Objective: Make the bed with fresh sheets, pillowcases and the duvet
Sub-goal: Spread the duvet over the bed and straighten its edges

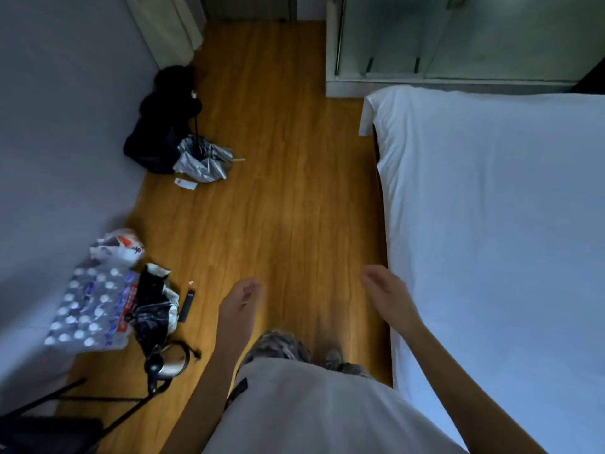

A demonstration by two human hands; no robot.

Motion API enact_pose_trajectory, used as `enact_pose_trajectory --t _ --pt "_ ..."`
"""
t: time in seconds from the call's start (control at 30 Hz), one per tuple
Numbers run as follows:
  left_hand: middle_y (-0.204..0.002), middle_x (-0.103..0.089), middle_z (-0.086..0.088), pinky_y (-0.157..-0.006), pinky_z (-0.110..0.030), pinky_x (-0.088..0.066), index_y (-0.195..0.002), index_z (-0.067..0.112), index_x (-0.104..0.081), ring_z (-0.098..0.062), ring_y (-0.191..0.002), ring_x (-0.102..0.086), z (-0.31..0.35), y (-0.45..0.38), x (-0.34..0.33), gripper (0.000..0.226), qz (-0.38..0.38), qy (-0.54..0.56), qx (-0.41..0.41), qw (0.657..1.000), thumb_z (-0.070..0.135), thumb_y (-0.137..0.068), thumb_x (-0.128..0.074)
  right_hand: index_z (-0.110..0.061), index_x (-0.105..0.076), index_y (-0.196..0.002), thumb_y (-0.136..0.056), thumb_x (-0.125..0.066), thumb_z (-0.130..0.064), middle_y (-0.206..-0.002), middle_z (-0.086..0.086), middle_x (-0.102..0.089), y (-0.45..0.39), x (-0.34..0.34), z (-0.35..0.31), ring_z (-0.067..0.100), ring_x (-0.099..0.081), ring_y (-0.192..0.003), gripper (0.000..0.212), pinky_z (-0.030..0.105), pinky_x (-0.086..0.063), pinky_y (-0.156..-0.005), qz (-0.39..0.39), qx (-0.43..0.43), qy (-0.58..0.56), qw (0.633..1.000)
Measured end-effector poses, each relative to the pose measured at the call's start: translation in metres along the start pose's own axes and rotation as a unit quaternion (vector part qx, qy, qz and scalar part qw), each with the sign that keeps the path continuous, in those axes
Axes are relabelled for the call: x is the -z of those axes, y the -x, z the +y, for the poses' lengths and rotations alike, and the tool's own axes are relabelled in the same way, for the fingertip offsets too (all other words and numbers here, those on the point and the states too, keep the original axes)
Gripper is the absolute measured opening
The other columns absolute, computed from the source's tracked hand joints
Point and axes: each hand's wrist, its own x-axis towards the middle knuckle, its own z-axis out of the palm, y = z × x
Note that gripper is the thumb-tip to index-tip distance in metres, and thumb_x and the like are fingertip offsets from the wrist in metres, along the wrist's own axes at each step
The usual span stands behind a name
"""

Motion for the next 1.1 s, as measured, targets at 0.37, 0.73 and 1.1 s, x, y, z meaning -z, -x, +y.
enact_pose_trajectory --t 0.37,0.73,1.1 --pt "-0.099 -0.069 -0.002 -0.087 -0.033 -0.051 -0.098 0.024 -0.065 -0.019 -0.099 -0.063 0.057 -0.273 0.001 0.012 -0.054 -0.017 0.025 0.998 0.014 -0.094 -0.058 -0.020 -0.063 -0.113 -0.096 -0.054 -0.025 -0.102 -0.010 -0.064 -0.221 -0.038 -0.065 0.008 -0.062 -0.098 0.020 0.028 -0.052 -0.087 0.058 -0.076 -0.039 0.995" --pt "-0.105 -0.069 0.005 -0.087 -0.025 -0.048 -0.112 0.022 -0.065 -0.007 -0.100 -0.063 0.214 -0.542 -0.017 0.019 -0.131 -0.078 -0.052 0.987 0.025 -0.094 -0.060 -0.034 -0.062 -0.111 -0.091 -0.055 -0.045 -0.103 -0.011 -0.068 -0.437 0.004 -0.182 0.007 -0.066 -0.096 0.024 0.038 -0.057 -0.081 0.144 -0.087 -0.119 0.979" --pt "-0.095 -0.068 0.006 -0.082 -0.027 -0.048 -0.092 0.031 -0.063 -0.009 -0.094 -0.063 0.269 -0.738 -0.093 0.019 -0.107 -0.122 0.033 0.986 0.012 -0.093 -0.060 -0.012 -0.063 -0.116 -0.095 -0.055 -0.022 -0.103 -0.006 -0.064 -0.691 0.063 -0.217 0.009 -0.060 -0.097 0.024 0.015 -0.043 -0.074 0.109 -0.130 -0.090 0.981"
